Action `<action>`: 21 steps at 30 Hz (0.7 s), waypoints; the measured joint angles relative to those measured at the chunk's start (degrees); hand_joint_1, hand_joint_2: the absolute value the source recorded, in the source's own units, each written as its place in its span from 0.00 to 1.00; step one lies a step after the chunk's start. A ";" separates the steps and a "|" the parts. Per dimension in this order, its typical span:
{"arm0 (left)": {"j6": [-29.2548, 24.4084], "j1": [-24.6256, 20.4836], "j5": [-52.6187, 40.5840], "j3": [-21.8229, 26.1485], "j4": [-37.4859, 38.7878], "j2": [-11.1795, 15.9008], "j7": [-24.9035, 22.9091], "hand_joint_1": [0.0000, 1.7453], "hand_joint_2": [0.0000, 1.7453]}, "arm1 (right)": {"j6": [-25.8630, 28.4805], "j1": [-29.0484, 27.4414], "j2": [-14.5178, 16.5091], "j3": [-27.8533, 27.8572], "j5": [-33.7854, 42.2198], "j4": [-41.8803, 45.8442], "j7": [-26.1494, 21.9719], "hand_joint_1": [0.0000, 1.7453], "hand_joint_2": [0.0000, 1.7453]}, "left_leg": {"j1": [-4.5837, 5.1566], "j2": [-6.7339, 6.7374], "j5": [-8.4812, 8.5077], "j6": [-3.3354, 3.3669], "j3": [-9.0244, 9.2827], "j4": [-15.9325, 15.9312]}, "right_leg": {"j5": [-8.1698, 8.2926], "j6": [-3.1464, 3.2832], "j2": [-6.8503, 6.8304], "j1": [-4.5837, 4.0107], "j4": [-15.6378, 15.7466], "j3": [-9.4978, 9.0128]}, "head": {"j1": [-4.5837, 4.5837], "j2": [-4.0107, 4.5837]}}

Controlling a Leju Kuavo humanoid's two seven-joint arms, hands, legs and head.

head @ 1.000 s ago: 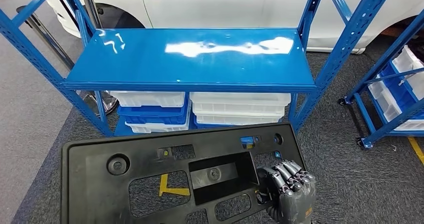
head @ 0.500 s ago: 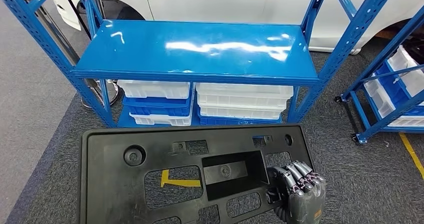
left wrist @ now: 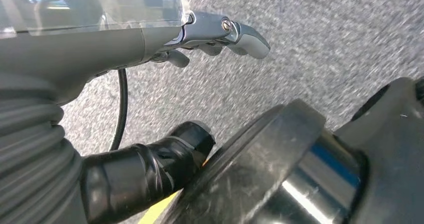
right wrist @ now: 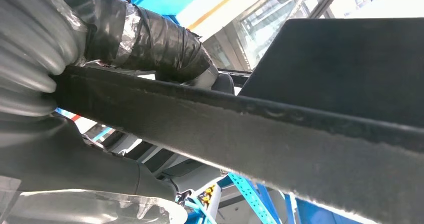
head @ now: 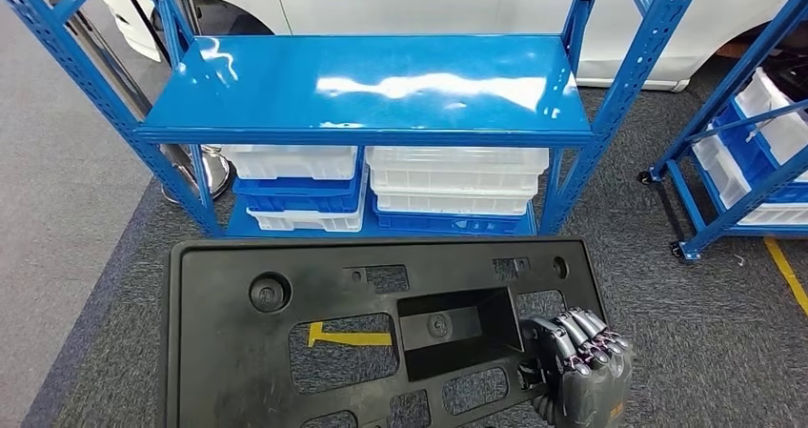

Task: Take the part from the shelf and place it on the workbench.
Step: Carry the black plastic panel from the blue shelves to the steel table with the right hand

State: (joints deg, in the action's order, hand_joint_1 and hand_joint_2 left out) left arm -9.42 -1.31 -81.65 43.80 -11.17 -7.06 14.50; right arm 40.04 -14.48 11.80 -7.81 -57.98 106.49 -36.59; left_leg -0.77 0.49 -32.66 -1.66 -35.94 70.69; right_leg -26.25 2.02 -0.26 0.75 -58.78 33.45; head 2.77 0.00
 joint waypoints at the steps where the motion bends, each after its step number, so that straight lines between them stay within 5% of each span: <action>1: -0.01 0.01 -0.01 0.03 0.00 0.00 -0.01 0.00 1.00 | 0.00 -0.01 0.00 0.05 0.01 0.01 -0.02 1.00 1.00 | -0.03 -0.01 1.61 0.09 2.44 -3.82 | 0.15 -0.16 0.02 0.02 -0.03 0.14 | 0.00 0.00; 4: -0.02 -0.03 0.00 0.16 0.00 0.00 -0.01 0.00 1.00 | 0.00 -0.02 0.00 0.23 0.09 0.19 -0.06 1.00 1.00 | 0.31 -0.22 3.92 0.80 8.09 -13.37 | 0.80 -1.06 0.02 -0.08 -0.12 0.58 | 0.03 0.00; 8: 0.01 -0.09 0.00 0.23 0.01 -0.05 -0.05 0.00 1.00 | 0.00 -0.17 -0.01 0.44 0.73 0.58 -0.16 1.00 1.00 | 0.37 -0.05 4.81 2.33 7.66 -14.62 | 0.81 -2.41 0.06 -0.04 -0.60 1.07 | 0.08 0.00; 12: 0.02 -0.10 0.00 0.24 0.01 -0.07 -0.02 0.00 1.00 | 0.00 -0.38 -0.04 0.96 0.77 0.81 -0.20 1.00 1.00 | 0.47 0.30 6.32 3.87 5.84 -14.77 | -7.56 -2.94 0.24 -0.01 -12.41 5.39 | 0.10 0.00; 14: 0.02 -0.10 0.01 0.24 0.01 -0.07 0.03 0.00 1.00 | 0.00 -0.47 -0.06 1.17 0.49 0.80 -0.14 1.00 1.00 | 0.65 0.30 6.78 3.89 4.77 -14.34 | -8.44 -2.99 0.23 -0.01 -15.63 5.66 | 0.09 0.00; 15: 0.02 -0.09 0.01 0.24 0.01 -0.07 0.07 0.00 1.00 | 0.00 -0.48 -0.08 1.23 0.34 0.80 -0.08 1.00 1.00 | 0.71 0.29 6.91 3.83 4.32 -14.06 | -7.34 -2.90 0.23 -0.01 -14.07 4.20 | 0.10 0.00; 18: 0.02 -0.09 0.01 0.24 0.01 -0.13 0.16 0.00 1.00 | 0.00 -0.40 -0.14 1.27 0.07 0.81 0.08 1.00 1.00 | 0.86 0.23 7.18 3.46 3.32 -13.14 | -3.76 -1.99 0.23 -0.33 -2.84 -2.96 | 0.08 0.00; 21: 0.02 -0.09 0.01 0.27 0.01 -0.22 0.17 0.00 1.00 | 0.00 -0.41 -0.17 1.31 -0.64 0.92 0.12 1.00 1.00 | 0.87 0.20 7.79 2.51 2.84 -12.85 | -3.26 -1.39 0.22 -0.84 0.32 -4.17 | 0.08 0.00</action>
State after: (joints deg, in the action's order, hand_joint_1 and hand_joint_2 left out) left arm -9.40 -1.39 -81.64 44.07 -11.17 -7.28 14.67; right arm 40.04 -14.89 11.63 -6.50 -58.62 107.42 -36.47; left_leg 0.11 0.68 -24.86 0.85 -33.10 57.85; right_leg -29.51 0.63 -0.04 -0.09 -58.46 29.28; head 2.84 0.00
